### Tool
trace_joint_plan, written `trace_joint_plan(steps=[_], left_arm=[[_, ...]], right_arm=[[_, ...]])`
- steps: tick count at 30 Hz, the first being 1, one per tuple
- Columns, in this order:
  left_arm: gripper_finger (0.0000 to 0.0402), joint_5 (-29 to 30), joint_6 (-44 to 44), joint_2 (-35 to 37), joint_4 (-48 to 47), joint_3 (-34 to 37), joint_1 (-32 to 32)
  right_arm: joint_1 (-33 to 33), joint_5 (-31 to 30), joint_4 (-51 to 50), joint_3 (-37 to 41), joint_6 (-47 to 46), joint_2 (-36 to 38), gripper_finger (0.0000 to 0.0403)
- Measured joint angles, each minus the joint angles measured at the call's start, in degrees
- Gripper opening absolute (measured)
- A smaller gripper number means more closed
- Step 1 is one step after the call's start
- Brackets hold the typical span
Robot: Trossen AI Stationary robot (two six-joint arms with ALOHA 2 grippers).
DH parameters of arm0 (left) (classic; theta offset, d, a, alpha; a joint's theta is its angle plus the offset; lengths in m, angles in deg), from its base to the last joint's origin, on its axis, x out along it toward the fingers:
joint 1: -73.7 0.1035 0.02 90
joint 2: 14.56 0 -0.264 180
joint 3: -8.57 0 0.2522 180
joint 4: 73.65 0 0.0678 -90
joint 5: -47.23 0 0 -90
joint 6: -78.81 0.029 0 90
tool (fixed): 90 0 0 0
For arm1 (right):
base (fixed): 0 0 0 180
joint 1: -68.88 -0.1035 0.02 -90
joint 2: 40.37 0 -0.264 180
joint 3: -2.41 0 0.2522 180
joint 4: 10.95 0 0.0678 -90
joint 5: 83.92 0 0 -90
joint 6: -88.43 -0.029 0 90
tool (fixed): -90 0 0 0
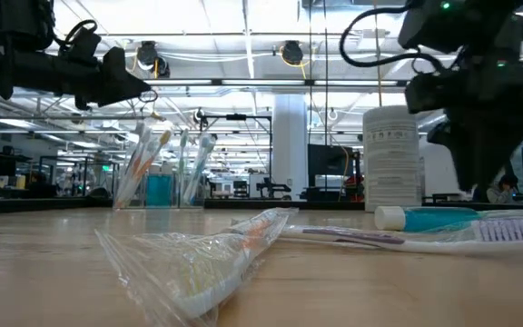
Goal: Pick & Place toothbrushing station
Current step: Put the green toothbrush into the transparent organizer
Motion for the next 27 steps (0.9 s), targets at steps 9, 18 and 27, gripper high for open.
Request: trace_joint_plan(steps=[9,18,27], left_arm=[[0.0184,-1.6,-12.6,0.0,-5.2,0.0,-0.1],[0.0184,-6.7,-18.6,0.0,-11.1,0.0,-0.1],[0.0184,-5.8,-20.4,0.0,-11.4,0.0,-0.2]], right_arm=[[-4.5,-13.9,-3.2,1.2,-0.5,-0.1,0.0162],[-4.5,-12.4,0.9,10.0,-2.5,0.1,0.0144],[-4.7,-13.7,7.5,12.0,7.6,0.1,0.0019]])
